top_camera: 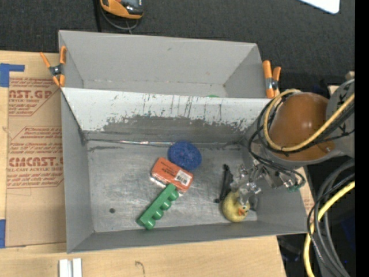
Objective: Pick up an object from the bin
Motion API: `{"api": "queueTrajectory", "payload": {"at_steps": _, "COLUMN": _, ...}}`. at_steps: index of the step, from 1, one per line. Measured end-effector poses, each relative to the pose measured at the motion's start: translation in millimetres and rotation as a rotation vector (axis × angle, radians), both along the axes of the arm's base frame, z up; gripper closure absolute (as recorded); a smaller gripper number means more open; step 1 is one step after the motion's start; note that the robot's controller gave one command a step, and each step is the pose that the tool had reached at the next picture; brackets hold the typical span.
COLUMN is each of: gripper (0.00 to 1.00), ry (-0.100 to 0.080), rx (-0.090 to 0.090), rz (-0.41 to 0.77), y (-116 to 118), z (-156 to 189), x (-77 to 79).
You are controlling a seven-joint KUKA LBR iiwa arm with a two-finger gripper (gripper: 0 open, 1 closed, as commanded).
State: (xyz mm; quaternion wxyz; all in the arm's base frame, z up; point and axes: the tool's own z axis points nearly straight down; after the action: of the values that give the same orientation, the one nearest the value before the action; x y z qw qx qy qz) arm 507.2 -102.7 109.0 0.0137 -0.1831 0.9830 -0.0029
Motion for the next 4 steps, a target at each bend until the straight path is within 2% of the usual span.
{"api": "queueTrajectory", "payload": {"at_steps": 1, "gripper": 1.0, "ry": -0.003, "rx": -0.001, "rz": 0.23, "y": 3.4, "z": -2.2, "x": 1.6}}
{"api": "queueTrajectory", "payload": {"at_steps": 2, "gripper": 1.0, "ry": 0.027, "rx": 0.003, "rz": 0.132, "y": -2.2, "z": 37.2, "x": -11.8}}
{"api": "queueTrajectory", "payload": {"at_steps": 3, "gripper": 0.0, "ry": 0.024, "rx": -0.009, "rz": 0.821, "y": -1.8, "z": -33.0, "x": 6.4}}
{"api": "queueTrajectory", "payload": {"at_steps": 4, "gripper": 1.0, "ry": 0.022, "rx": -0.008, "rz": 0.825, "y": -0.3, "z": -37.9, "x": 8.9}}
